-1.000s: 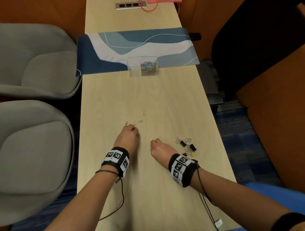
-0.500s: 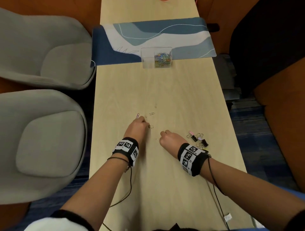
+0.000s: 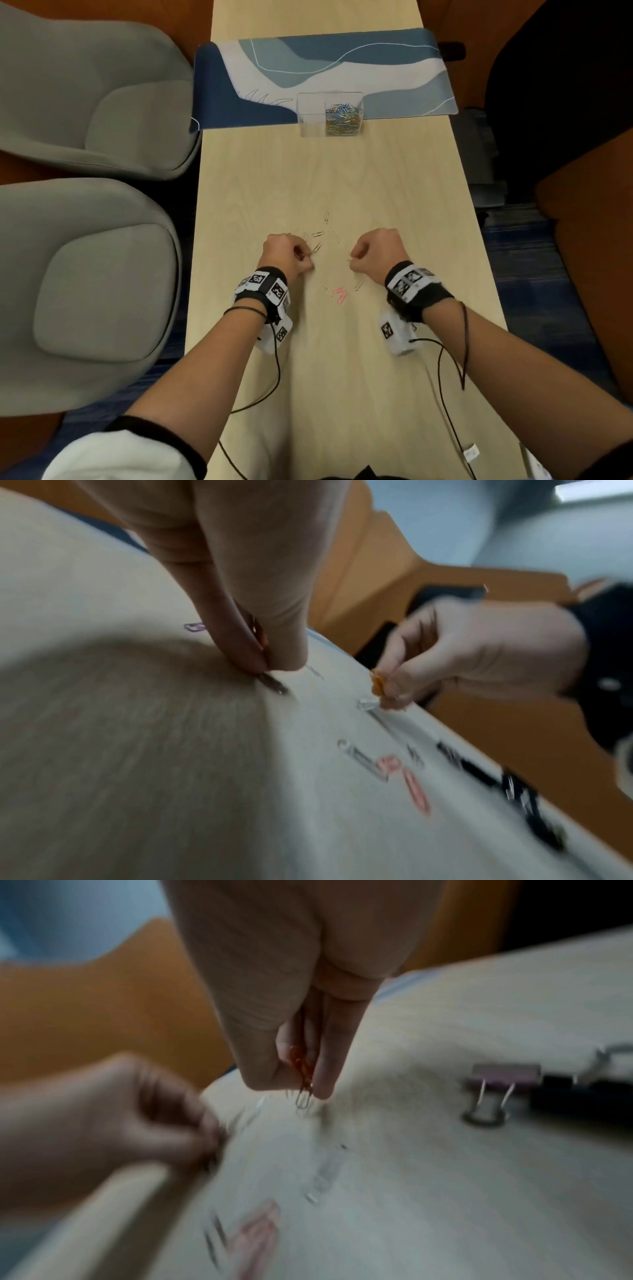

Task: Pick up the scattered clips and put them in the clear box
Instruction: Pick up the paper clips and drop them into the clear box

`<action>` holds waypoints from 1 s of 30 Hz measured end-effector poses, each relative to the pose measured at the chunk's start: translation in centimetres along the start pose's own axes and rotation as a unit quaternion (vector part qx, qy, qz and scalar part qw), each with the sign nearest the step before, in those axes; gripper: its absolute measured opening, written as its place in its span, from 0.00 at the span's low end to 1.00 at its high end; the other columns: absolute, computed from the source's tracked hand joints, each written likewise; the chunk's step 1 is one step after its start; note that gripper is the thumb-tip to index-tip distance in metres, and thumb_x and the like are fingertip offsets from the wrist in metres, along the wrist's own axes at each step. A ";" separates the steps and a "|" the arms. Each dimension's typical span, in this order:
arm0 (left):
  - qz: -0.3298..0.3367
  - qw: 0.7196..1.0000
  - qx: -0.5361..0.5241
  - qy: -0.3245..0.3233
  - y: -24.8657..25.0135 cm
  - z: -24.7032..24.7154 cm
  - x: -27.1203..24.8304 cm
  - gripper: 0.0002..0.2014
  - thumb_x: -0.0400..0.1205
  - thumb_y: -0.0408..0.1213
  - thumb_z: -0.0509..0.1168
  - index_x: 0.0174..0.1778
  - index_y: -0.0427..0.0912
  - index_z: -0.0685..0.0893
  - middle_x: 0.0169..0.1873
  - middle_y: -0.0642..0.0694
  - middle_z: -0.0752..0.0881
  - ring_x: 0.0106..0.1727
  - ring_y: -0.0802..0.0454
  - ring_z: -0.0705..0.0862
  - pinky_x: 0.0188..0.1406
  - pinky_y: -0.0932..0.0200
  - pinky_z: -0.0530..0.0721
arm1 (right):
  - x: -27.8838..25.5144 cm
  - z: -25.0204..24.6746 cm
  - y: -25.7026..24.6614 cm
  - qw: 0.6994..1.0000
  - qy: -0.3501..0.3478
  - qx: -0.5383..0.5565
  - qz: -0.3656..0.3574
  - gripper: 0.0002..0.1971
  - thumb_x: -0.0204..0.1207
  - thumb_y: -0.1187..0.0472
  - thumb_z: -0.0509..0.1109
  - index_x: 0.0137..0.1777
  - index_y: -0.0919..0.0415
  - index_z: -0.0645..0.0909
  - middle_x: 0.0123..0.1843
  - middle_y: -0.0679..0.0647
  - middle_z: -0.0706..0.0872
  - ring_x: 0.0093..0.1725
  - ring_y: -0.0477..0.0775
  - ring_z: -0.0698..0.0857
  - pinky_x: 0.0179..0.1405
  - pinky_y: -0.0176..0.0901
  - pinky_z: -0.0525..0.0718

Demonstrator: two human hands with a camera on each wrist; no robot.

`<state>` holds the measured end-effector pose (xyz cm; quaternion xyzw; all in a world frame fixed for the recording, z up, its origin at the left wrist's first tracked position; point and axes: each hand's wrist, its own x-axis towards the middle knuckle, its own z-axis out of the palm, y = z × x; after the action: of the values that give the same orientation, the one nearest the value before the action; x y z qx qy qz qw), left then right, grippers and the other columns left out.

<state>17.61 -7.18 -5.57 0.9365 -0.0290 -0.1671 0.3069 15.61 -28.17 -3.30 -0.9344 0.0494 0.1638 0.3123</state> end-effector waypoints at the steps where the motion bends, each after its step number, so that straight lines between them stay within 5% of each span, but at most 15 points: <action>1: -0.001 1.000 -0.026 0.004 -0.2 0.0 0.0 0.05 0.67 0.31 0.75 0.36 0.44 0.92 0.31 0.49 0.90 0.34 0.55 0.87 0.46 0.65 0.85 | 0.3 -0.6 0.6 0.996 0.014 0.075 0.038 0.02 0.61 0.64 0.80 0.34 0.59 0.91 0.33 0.46 0.89 0.33 0.42 0.85 0.36 0.28 0.82; 4: -0.006 0.995 -0.093 0.027 -0.2 -0.5 0.2 0.07 0.66 0.26 0.76 0.36 0.41 0.92 0.30 0.48 0.90 0.27 0.65 0.83 0.36 0.77 0.80 | 1.1 -2.1 1.5 0.950 0.035 0.277 0.140 0.03 0.58 0.65 0.81 0.32 0.58 0.91 0.36 0.47 0.92 0.40 0.45 0.90 0.42 0.34 0.87; 8: -0.010 0.985 -0.161 0.067 1.5 -2.4 2.0 0.07 0.69 0.24 0.75 0.39 0.39 0.93 0.32 0.46 0.91 0.30 0.60 0.85 0.34 0.76 0.83 | 3.0 -5.0 0.6 0.809 0.040 0.559 0.180 0.06 0.67 0.78 0.76 0.43 0.78 0.86 0.46 0.64 0.90 0.45 0.57 0.90 0.42 0.37 0.89; 10: 0.000 0.975 -0.199 0.103 3.0 -3.7 3.7 0.08 0.69 0.22 0.73 0.38 0.38 0.92 0.32 0.45 0.91 0.27 0.62 0.82 0.31 0.76 0.81 | 4.3 -7.1 -0.2 0.771 0.048 0.614 0.164 0.07 0.69 0.78 0.74 0.46 0.78 0.84 0.45 0.65 0.89 0.45 0.56 0.89 0.43 0.36 0.88; 12: 0.017 0.964 -0.229 0.137 4.9 -5.3 5.7 0.08 0.69 0.22 0.72 0.38 0.38 0.92 0.32 0.45 0.91 0.27 0.65 0.82 0.33 0.77 0.80 | 5.8 -9.0 -1.2 0.776 0.061 0.613 0.135 0.05 0.70 0.77 0.74 0.45 0.77 0.85 0.44 0.65 0.88 0.44 0.57 0.89 0.46 0.38 0.89; 17: 0.078 0.943 -0.262 0.189 9.2 -8.8 11.0 0.07 0.70 0.26 0.75 0.40 0.40 0.92 0.35 0.49 0.91 0.31 0.62 0.84 0.39 0.70 0.85 | 9.8 -13.4 -3.4 0.855 0.114 0.503 0.047 0.06 0.66 0.77 0.77 0.43 0.77 0.87 0.41 0.68 0.89 0.40 0.60 0.90 0.49 0.47 0.90; 24: 0.144 0.913 -0.287 0.252 13.5 -10.5 18.7 0.05 0.72 0.28 0.76 0.42 0.38 0.92 0.34 0.47 0.91 0.31 0.63 0.84 0.36 0.72 0.83 | 17.3 -18.0 -5.5 0.779 0.132 0.612 0.016 0.03 0.70 0.77 0.74 0.41 0.71 0.86 0.39 0.62 0.89 0.42 0.54 0.90 0.45 0.38 0.88; 30: 0.161 0.944 -0.216 0.192 13.3 -8.6 24.7 0.07 0.73 0.26 0.74 0.43 0.39 0.93 0.36 0.46 0.92 0.35 0.56 0.88 0.43 0.61 0.89 | 22.2 -18.4 -5.9 0.865 0.194 0.461 -0.040 0.07 0.64 0.73 0.79 0.42 0.72 0.89 0.37 0.67 0.90 0.36 0.59 0.91 0.47 0.48 0.91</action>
<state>44.41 -16.91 1.40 0.8450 -0.0834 0.0654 0.5242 42.67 -34.27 6.34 -0.6981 0.1418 -0.0749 0.6978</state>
